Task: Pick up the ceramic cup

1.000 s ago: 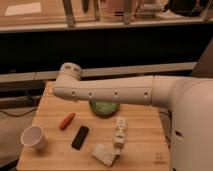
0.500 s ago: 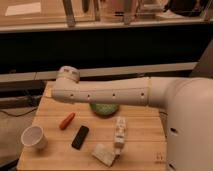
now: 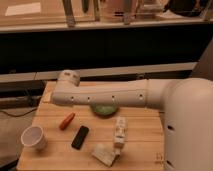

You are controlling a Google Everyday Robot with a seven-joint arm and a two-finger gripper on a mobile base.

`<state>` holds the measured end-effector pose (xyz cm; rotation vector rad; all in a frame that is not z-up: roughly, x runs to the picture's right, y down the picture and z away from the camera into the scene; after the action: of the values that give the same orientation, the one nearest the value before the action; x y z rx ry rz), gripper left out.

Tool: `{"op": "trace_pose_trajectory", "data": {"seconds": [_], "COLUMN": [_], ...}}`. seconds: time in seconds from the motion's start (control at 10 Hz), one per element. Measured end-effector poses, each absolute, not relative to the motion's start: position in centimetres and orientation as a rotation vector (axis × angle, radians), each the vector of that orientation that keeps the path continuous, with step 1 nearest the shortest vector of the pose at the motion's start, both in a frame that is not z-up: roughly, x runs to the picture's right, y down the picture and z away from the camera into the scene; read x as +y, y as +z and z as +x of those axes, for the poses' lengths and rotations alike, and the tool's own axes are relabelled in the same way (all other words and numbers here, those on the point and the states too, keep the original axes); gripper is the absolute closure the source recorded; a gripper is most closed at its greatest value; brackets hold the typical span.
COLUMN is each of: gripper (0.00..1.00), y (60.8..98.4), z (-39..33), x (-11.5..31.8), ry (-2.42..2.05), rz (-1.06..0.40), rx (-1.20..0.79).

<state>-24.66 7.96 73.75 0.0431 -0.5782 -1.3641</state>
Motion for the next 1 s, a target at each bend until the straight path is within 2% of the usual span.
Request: {"op": "trace_pose_trajectory", "data": {"seconds": [1.0], "gripper": [0.20], "y": [74.8], "z": [-28.7], "x": [13.1], "ry": [-1.525], "rz": [0.062], "rx": [-0.667]}}
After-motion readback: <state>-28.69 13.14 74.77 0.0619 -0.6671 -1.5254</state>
